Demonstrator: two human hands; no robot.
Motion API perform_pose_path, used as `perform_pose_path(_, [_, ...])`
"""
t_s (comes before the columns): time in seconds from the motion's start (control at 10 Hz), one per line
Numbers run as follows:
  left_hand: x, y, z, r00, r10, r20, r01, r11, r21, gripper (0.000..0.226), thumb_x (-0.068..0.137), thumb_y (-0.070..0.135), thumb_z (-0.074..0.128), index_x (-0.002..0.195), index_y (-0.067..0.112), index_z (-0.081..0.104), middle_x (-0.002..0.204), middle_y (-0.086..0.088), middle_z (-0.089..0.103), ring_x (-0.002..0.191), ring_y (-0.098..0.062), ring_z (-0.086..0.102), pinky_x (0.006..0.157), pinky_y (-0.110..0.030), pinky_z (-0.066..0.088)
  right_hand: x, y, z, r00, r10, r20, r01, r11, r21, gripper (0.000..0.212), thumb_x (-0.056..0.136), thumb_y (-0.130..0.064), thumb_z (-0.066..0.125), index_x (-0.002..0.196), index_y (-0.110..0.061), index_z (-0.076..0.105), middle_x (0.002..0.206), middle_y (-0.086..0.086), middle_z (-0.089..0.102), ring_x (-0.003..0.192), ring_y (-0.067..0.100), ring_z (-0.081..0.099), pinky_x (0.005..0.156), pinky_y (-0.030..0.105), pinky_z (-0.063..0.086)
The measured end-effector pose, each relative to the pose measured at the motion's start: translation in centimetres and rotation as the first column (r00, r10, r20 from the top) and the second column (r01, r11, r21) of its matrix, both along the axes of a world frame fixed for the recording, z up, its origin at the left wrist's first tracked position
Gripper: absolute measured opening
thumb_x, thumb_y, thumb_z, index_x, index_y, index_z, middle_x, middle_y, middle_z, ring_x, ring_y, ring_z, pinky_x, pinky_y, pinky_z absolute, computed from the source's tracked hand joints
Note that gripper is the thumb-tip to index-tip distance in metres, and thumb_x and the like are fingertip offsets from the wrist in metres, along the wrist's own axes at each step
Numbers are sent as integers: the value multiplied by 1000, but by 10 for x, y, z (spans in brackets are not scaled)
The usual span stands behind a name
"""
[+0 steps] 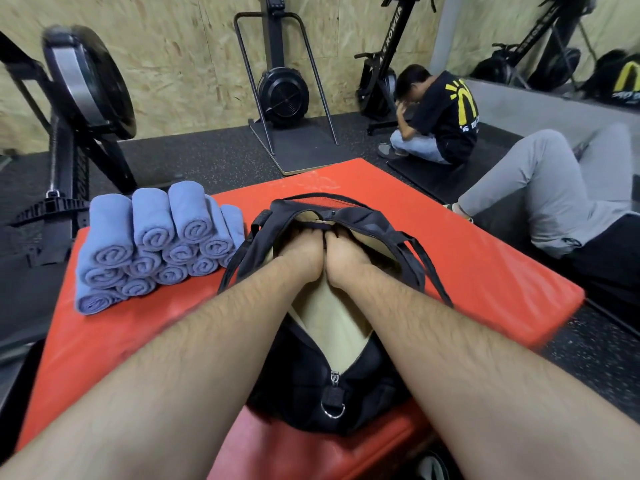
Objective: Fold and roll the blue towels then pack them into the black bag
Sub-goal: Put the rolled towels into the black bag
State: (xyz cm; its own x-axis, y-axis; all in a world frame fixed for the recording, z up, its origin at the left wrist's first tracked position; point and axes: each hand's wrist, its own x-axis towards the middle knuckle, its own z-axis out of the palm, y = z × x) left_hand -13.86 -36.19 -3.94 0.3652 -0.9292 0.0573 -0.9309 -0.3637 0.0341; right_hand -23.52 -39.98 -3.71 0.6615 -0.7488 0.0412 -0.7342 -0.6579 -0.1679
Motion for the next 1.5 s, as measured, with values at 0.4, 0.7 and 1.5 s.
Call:
perform_pose_path(0.4, [-35,137,72,988,-130,-80,85,906,-414,12,91,8,52,101,7,59,102,-13,55,97,-31,53,77,-31,36,-46,97,71,967,184,175,-146,967,-209,25,94,-21,53,119,-18,50,119,4,60,111,28,60,71,35,42])
perform_pose_path(0.7, [32,219,85,989,90,116,-12,835,-550,23,88,18,51,106,16,65,96,-4,60,84,-29,58,58,-37,36,31,162,96,905,378,194,-318,906,-279,26,98,-23,47,122,-15,52,119,8,57,113,30,56,70,35,35])
perform_pose_path(1.5, [107,174,64,833,133,-537,-438,751,-494,17,100,24,45,100,10,55,106,-10,58,101,-25,55,85,-38,43,144,117,73,769,-227,597,-127,862,491,22,91,-23,55,110,-12,56,104,4,63,98,23,59,77,30,43])
